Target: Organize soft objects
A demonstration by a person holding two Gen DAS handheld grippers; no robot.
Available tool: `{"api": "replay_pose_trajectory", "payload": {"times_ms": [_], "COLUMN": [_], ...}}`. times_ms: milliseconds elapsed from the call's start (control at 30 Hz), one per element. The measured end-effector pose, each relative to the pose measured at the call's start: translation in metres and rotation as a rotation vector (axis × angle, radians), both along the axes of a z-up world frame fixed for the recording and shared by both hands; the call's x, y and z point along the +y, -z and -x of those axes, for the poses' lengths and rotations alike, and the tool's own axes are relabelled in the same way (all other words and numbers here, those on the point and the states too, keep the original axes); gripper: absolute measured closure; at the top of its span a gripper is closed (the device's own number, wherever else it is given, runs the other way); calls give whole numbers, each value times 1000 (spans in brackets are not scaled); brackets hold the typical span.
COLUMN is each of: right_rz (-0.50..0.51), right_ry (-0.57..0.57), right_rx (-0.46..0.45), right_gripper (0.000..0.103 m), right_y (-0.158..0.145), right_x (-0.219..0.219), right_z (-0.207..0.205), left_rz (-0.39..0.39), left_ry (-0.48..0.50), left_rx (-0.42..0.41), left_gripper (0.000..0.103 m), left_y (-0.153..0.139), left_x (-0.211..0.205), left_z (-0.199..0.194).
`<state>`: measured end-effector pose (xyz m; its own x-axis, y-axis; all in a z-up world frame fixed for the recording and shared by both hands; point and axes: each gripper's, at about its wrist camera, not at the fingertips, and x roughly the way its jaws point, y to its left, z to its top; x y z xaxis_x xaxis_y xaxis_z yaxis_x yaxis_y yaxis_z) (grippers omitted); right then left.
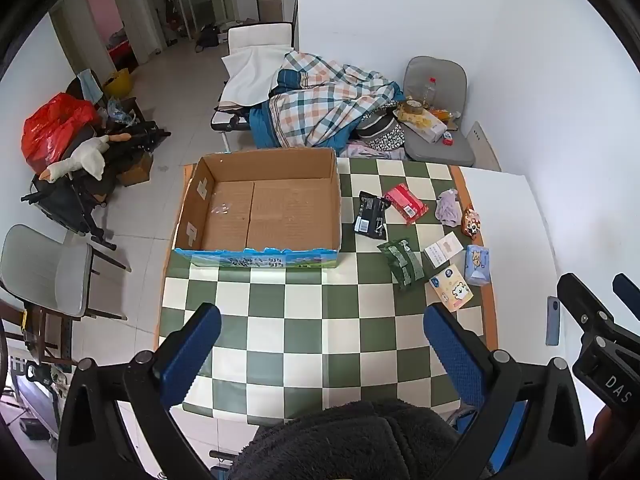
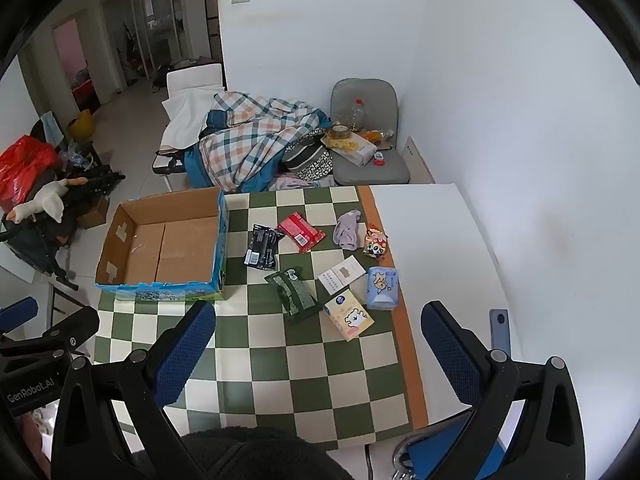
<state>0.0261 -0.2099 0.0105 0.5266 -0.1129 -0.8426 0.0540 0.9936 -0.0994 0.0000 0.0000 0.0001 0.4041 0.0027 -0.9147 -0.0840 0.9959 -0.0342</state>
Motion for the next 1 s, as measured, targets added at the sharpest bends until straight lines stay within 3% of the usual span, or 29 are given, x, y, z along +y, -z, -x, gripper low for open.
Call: {"api": "replay_pose_trajectory", "payload": {"times_ms": [1000], "right_rz": [16], "right_ry": [4], "right_rx": [-14], "right_gripper": [0], "right_y": [-10], "right_x": [-4], "right_z": [-3], "left_rz": [-2], "left_ry": [2], "left_rx": [-19], "left_gripper": [0], "left_y": [-11], "left_x": [-1], "left_z": [-8]}}
